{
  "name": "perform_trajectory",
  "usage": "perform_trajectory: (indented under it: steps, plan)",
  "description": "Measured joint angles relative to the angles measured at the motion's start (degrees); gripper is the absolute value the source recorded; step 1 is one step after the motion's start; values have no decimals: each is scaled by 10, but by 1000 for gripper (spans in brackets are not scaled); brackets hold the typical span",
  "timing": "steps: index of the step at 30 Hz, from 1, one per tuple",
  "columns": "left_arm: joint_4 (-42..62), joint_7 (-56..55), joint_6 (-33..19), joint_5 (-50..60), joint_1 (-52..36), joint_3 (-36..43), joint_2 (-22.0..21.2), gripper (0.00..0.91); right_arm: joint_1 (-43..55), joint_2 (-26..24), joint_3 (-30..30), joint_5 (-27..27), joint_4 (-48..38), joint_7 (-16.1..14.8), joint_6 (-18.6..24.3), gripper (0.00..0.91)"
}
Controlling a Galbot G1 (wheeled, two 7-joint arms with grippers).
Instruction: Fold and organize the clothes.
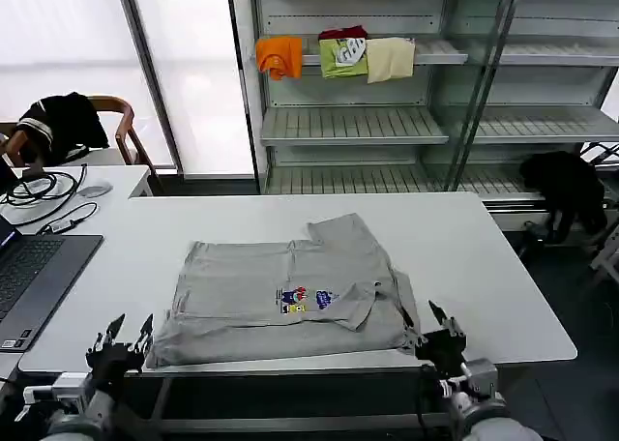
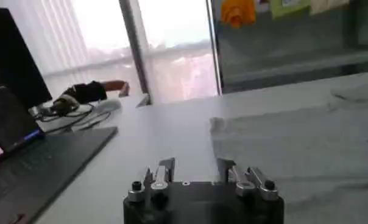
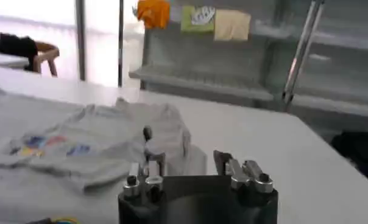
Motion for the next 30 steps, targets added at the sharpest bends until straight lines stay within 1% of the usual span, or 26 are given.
perform_trajectory:
  steps: [3,6,12,18,24,30]
  plan:
    - [25,9,11,-18,-52,13,4,907,63,10,-10,8,-35,4,-8,907]
    - [62,18,20,-31,-113,33,8,907,136,25,-22,8,-92,5,-14,907]
    - [164,42,32,-36,-234,78,14,907,281,67,-28,-14,-251,1,-17,907]
    - [269,73,39,-7,-329,112,14,907,399,103,-26,-45,-417,-5,-4,907]
    - [353,98,43,28,-387,130,17,907,475,123,-27,-65,-541,-18,-2,907]
    - [414,113,45,57,-424,138,19,907,520,123,-24,-78,-619,-37,1,897]
